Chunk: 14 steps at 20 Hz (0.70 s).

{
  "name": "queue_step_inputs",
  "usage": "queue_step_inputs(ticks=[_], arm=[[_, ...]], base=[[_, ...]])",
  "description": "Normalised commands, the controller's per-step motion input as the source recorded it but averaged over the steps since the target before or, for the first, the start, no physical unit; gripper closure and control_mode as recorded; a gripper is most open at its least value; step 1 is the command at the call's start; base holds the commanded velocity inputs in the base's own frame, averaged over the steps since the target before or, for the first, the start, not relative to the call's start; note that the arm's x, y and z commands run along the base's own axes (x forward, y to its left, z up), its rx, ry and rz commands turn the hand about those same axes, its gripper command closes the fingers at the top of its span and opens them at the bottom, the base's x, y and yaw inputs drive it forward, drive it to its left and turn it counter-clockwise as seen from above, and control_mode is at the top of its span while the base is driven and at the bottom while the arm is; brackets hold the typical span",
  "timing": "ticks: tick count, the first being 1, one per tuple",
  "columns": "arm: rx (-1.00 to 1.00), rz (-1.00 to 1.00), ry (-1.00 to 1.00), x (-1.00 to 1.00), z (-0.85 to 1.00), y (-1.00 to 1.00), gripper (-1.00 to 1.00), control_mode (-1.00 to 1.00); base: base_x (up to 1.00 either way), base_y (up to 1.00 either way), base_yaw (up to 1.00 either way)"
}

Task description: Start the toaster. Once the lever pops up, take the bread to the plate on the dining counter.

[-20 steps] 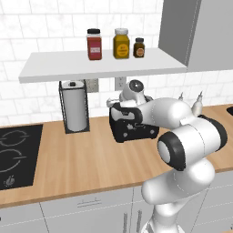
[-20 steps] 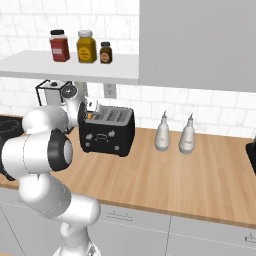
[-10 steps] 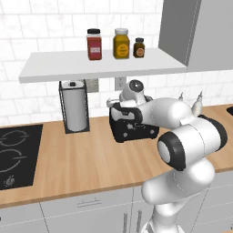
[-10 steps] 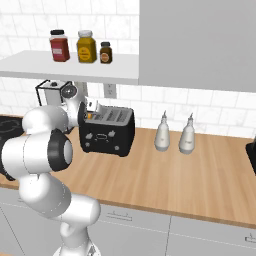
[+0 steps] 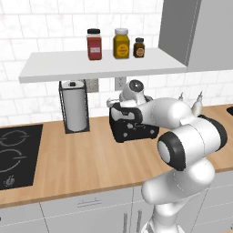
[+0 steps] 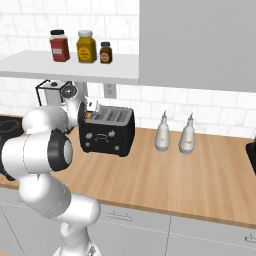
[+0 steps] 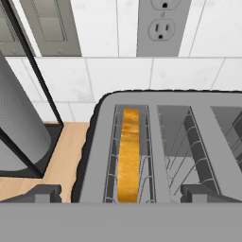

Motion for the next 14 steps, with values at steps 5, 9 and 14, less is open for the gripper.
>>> queue_step_inputs(ticks=[5, 9, 14], arm=[[0.00, 0.00, 0.00, 0.00, 0.00, 0.00, -1.00, -1.00], [0.00, 0.00, 0.00, 0.00, 0.00, 0.00, -1.00, -1.00], [0.00, 0.00, 0.00, 0.00, 0.00, 0.00, -1.00, -1.00]], base=[[0.00, 0.00, 0.00], [0.00, 0.00, 0.00], [0.00, 0.00, 0.00]])
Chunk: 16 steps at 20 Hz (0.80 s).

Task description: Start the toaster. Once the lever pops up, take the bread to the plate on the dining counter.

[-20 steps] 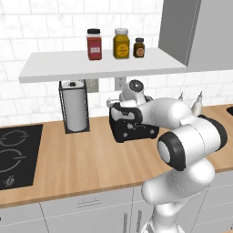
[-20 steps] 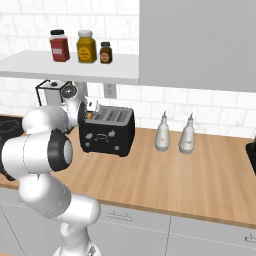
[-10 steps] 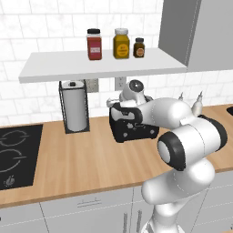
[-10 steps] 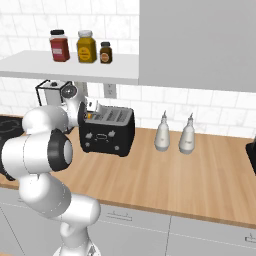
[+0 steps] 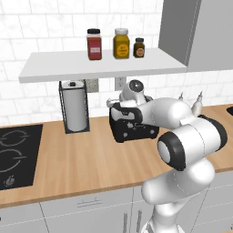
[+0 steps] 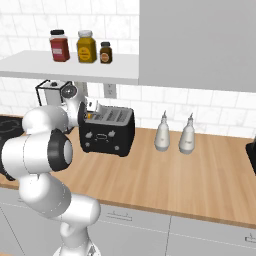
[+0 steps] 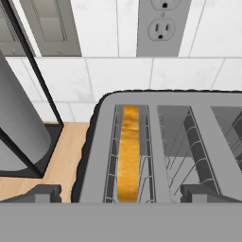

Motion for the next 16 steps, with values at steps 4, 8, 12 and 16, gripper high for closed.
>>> queue_step_inputs(ticks=[4, 8, 12, 16], arm=[[0.00, 0.00, 0.00, 0.00, 0.00, 0.00, -1.00, -1.00], [0.00, 0.00, 0.00, 0.00, 0.00, 0.00, -1.00, -1.00], [0.00, 0.00, 0.00, 0.00, 0.00, 0.00, -1.00, -1.00], [0.00, 0.00, 0.00, 0.00, 0.00, 0.00, -1.00, -1.00]], base=[[0.00, 0.00, 0.00], [0.00, 0.00, 0.00], [0.00, 0.00, 0.00], [0.00, 0.00, 0.00]])
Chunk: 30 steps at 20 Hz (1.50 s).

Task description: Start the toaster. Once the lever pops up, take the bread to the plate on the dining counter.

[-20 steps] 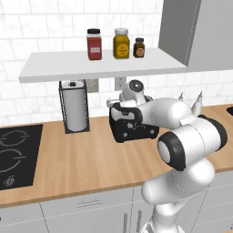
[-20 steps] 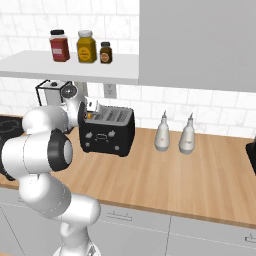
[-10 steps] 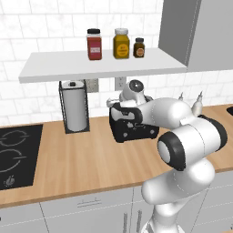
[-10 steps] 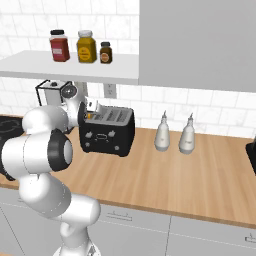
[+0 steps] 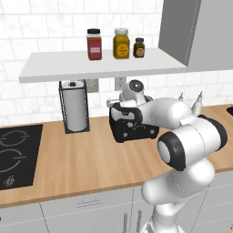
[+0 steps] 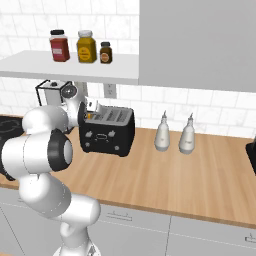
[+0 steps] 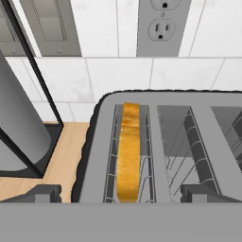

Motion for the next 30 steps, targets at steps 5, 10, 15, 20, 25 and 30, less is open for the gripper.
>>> queue_step_inputs(ticks=[5, 10, 15, 20, 25, 30], arm=[[0.00, 0.00, 0.00, 0.00, 0.00, 0.00, -1.00, -1.00], [0.00, 0.00, 0.00, 0.00, 0.00, 0.00, -1.00, -1.00], [0.00, 0.00, 0.00, 0.00, 0.00, 0.00, -1.00, -1.00], [0.00, 0.00, 0.00, 0.00, 0.00, 0.00, -1.00, -1.00], [0.00, 0.00, 0.00, 0.00, 0.00, 0.00, -1.00, -1.00], [0.00, 0.00, 0.00, 0.00, 0.00, -0.04, -1.00, -1.00]], base=[[0.00, 0.00, 0.00], [0.00, 0.00, 0.00], [0.00, 0.00, 0.00], [0.00, 0.00, 0.00], [0.00, 0.00, 0.00], [0.00, 0.00, 0.00]])
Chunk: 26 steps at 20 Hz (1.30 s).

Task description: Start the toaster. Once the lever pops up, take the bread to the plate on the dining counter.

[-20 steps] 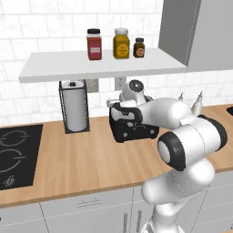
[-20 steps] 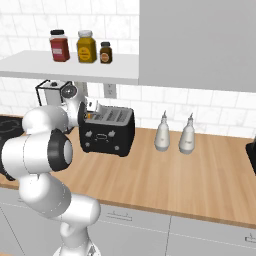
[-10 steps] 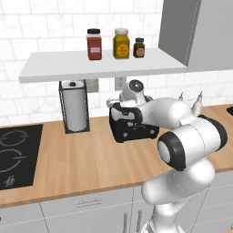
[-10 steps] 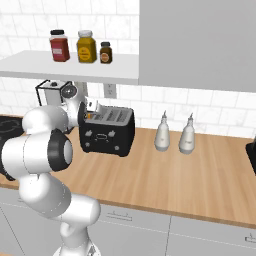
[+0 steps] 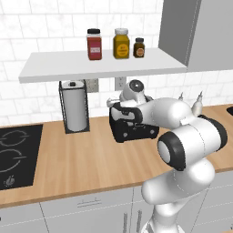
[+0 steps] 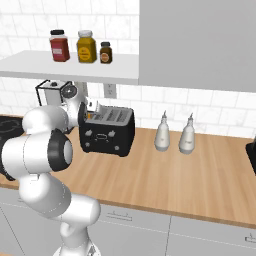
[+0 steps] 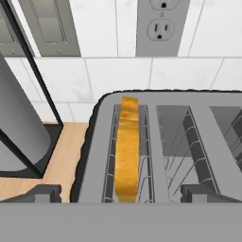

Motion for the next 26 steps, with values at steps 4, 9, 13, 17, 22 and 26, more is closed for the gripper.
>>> queue_step_inputs(ticks=[4, 9, 13, 17, 22, 26], arm=[[0.00, 0.00, 0.00, 0.01, 0.00, -0.05, -1.00, -1.00], [0.00, 0.00, 0.00, 0.04, -0.01, 0.00, -1.00, -1.00], [0.00, 0.00, 0.00, 0.13, 0.00, -0.02, -1.00, -1.00], [0.00, -0.01, 0.01, 0.23, -0.03, 0.00, -1.00, -1.00], [0.00, -0.02, 0.00, 0.05, -0.14, 0.00, -1.00, -1.00], [0.00, -0.01, 0.00, 0.01, -0.19, 0.00, -1.00, -1.00]], base=[[0.00, 0.00, 0.00], [0.00, 0.00, 0.00], [0.00, 0.00, 0.00], [0.00, 0.00, 0.00], [0.00, 0.00, 0.00], [0.00, 0.00, 0.00]])
